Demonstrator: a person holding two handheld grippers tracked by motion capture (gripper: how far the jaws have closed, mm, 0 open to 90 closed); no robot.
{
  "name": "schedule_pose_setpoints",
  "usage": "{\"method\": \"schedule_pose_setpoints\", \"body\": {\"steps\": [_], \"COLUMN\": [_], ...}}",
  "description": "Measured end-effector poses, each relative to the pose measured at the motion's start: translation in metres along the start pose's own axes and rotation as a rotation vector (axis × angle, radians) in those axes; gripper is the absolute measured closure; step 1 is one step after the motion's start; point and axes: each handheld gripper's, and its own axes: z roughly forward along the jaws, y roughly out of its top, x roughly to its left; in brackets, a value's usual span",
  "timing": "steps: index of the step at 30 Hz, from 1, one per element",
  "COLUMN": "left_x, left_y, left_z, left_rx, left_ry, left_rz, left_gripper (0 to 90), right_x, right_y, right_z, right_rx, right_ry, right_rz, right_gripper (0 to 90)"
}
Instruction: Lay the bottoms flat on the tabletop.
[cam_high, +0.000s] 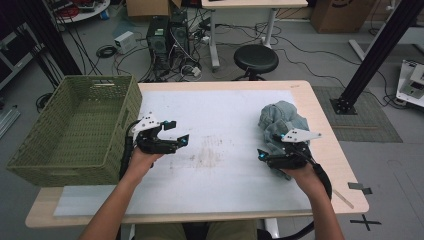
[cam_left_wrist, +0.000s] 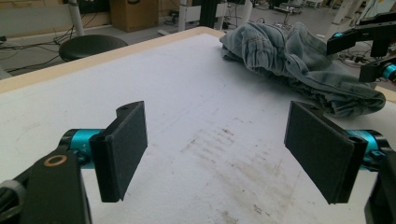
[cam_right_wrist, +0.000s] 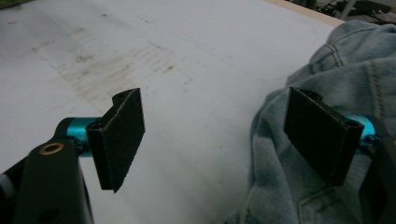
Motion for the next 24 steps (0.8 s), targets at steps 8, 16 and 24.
{"method": "schedule_pose_setpoints", "body": {"steps": [8, 16, 24], "left_x": [0.003, 0.005, 0.008], "left_y": [-0.01, -0.02, -0.025], "left_z": [-0.005, -0.012, -0.015], "left_rx": [0.011, 0.021, 0.021], "left_ry": [0.022, 0.036, 0.044], "left_rz": [-0.022, -0.044, -0.054], "left_gripper": [21.4, 21.6, 21.9], "right_x": [-0.005, -0.011, 0.006], "right_y": [-0.014, -0.021, -0.012], "right_z": [0.016, 0.035, 0.045], "right_rx": [0.128, 0.206, 0.219], "right_ry": [-0.17, -0.284, -0.188], "right_rz": [-0.054, -0.063, -0.153], "right_gripper": [31.0, 56.4, 85.7]}}
